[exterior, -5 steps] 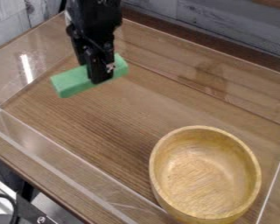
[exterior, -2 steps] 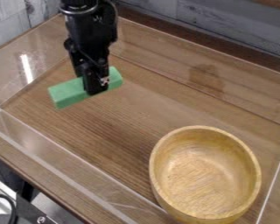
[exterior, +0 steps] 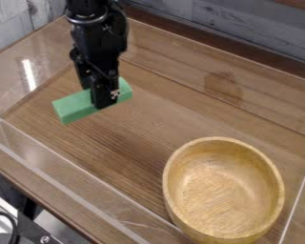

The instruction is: Remove the green block from inside the brown bowl and put it on the table

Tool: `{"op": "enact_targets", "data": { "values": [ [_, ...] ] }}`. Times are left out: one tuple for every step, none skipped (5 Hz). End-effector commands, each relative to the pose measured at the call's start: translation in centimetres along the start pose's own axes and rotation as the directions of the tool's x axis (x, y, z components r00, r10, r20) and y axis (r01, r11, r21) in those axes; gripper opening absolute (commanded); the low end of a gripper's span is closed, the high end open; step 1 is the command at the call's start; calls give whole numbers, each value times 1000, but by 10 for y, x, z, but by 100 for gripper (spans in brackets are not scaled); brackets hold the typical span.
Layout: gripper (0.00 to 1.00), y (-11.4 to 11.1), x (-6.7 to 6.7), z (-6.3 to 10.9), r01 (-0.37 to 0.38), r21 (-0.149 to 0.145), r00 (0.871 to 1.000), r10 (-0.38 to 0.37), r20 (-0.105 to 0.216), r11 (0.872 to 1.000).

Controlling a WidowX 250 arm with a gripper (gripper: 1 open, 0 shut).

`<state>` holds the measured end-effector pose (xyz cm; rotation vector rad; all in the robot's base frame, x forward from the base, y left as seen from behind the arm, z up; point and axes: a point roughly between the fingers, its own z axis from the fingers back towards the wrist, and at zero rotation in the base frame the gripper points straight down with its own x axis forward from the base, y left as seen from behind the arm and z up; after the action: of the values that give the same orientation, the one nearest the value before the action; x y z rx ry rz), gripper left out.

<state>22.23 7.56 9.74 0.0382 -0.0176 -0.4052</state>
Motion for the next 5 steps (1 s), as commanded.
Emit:
{"op": "enact_targets", "data": {
  "values": [
    [0, 2, 1, 4, -19, 26, 1000, 18, 16, 999],
    [0, 1, 2, 2, -37, 28, 999, 37, 13, 999],
    [0, 0, 2, 0, -56, 30, 998, 56, 9, 998],
    [0, -1, 2, -2, -71, 32, 997, 70, 7, 997],
    [0, -1, 2, -4, -83, 35, 997, 83, 5, 996]
  ]
}}
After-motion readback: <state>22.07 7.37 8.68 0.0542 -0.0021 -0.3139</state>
